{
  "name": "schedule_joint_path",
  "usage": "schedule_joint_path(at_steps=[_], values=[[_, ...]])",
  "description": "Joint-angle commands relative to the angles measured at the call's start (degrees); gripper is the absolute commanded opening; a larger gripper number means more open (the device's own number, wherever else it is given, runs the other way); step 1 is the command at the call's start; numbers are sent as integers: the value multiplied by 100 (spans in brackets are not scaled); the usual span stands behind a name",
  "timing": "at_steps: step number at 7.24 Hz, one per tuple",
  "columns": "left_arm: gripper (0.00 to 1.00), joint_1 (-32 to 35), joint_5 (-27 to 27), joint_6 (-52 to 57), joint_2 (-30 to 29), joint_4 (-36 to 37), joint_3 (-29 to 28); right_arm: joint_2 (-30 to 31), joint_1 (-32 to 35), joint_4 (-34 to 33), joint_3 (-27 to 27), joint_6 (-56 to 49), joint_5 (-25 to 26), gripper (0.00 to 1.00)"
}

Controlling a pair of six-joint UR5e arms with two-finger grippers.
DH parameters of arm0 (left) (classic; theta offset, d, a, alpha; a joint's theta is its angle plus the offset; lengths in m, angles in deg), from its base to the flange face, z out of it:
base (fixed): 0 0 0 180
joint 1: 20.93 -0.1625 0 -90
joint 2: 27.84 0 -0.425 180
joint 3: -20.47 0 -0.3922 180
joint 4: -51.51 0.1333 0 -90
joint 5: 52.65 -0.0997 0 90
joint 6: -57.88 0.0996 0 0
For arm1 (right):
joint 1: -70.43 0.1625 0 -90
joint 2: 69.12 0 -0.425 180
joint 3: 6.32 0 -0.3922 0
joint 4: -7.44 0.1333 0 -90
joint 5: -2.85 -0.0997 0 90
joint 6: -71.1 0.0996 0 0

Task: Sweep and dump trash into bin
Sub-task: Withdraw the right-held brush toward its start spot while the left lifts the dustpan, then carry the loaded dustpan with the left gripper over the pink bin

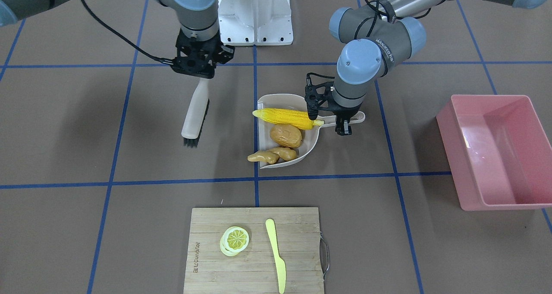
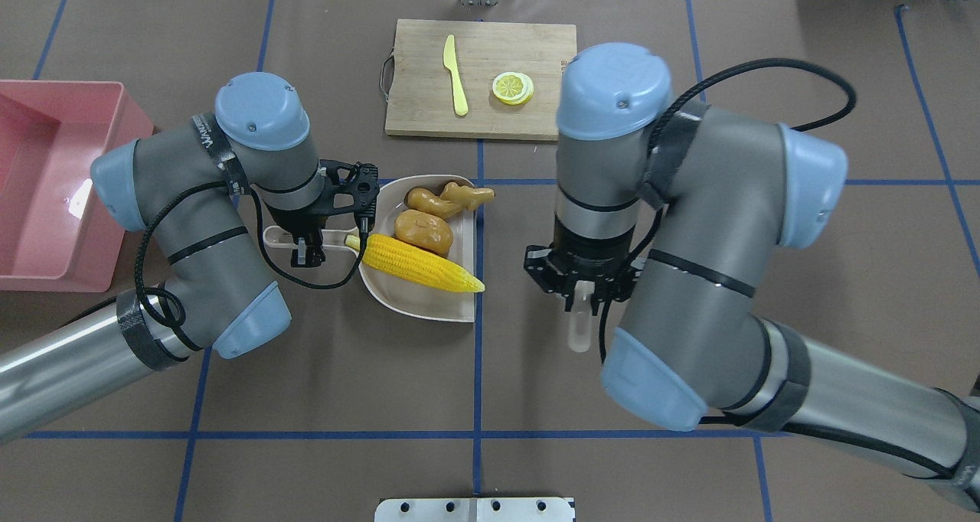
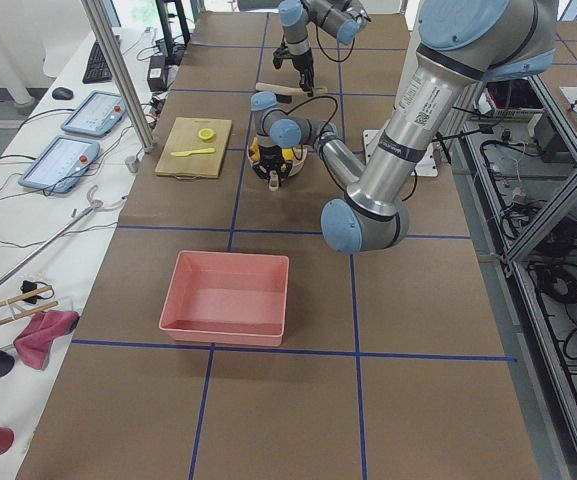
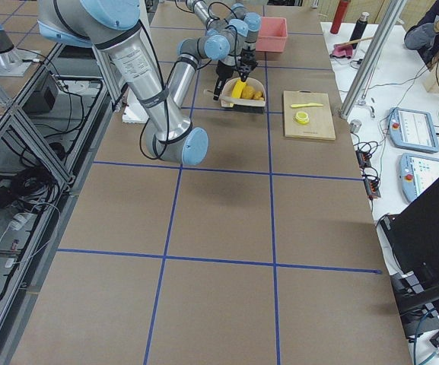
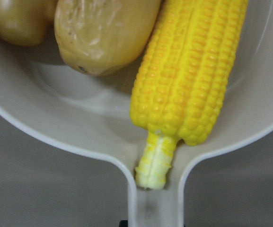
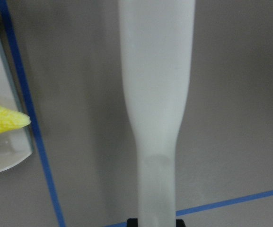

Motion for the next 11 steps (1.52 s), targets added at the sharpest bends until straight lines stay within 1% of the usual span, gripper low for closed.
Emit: schedule_joint_path(at_steps=[1, 2, 3, 4, 5, 6, 7, 8, 9, 10, 11], values=[[0, -9, -50, -267, 108, -502, 3, 931, 749, -280, 689, -1538, 7, 0], [0, -17, -50, -357, 179, -810, -14, 1353, 899, -272, 873, -2154, 7, 0], [0, -9, -41, -566, 188, -1161, -14, 1705, 1040, -228, 936, -2630, 7, 0], [0, -9, -24, -882, 258, -1591, 3, 2065, 1076, -115, 972, -2896, -1, 0], [0, 0, 11, -1242, 302, -1943, 12, 2426, 1085, 226, 955, -2986, -2, 0], [0, 26, 12, -1663, 363, -2112, 204, 2890, 1086, 821, 902, -2987, -10, 0], [0, 44, -23, -1902, 573, -2053, 702, 3278, 1094, 1453, 701, -2987, -19, 0], [0, 288, -23, -1922, 801, -1756, 1142, 3534, 1147, 2069, 404, -2961, -63, 0], [0, 534, -41, -1931, 890, -1231, 1581, 3580, 1199, 2423, 157, -2934, -141, 0], [0, 754, -50, -1922, 926, -817, 1829, 3572, 1243, 2583, -63, -2882, -351, 0], [0, 1026, -41, -1922, 944, -473, 1988, 3546, 1244, 2846, -204, -2698, -362, 0]])
